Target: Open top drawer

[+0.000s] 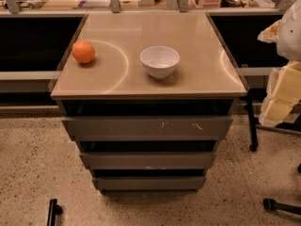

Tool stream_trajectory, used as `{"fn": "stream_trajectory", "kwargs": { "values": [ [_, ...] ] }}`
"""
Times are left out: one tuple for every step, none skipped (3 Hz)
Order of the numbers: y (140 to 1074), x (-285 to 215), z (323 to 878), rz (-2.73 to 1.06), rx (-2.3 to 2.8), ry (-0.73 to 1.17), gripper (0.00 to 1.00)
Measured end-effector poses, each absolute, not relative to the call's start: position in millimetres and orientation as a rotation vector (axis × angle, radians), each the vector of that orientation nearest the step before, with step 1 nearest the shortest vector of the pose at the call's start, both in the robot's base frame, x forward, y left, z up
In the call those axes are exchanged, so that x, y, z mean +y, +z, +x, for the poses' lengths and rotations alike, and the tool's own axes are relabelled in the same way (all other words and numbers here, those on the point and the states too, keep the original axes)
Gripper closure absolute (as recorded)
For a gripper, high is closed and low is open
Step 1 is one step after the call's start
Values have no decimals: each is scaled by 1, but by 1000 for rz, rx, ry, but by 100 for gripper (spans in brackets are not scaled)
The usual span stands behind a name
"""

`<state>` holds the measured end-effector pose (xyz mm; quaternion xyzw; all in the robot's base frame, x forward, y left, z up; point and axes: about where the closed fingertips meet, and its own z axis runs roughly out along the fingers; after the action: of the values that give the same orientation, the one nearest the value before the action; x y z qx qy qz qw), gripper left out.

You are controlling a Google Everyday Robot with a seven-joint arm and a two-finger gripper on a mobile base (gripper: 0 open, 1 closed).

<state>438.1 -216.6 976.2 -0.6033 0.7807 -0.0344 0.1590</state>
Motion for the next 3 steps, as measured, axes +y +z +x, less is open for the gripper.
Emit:
{"fn": "stream_trajectory", "kwargs": {
  "values": [
    [976, -217, 438, -1725, 2232, -98, 0],
    [968, -215, 435, -1684, 2218, -110, 0],
    [943, -211, 412, -1547, 2224, -62, 0]
  ]
}}
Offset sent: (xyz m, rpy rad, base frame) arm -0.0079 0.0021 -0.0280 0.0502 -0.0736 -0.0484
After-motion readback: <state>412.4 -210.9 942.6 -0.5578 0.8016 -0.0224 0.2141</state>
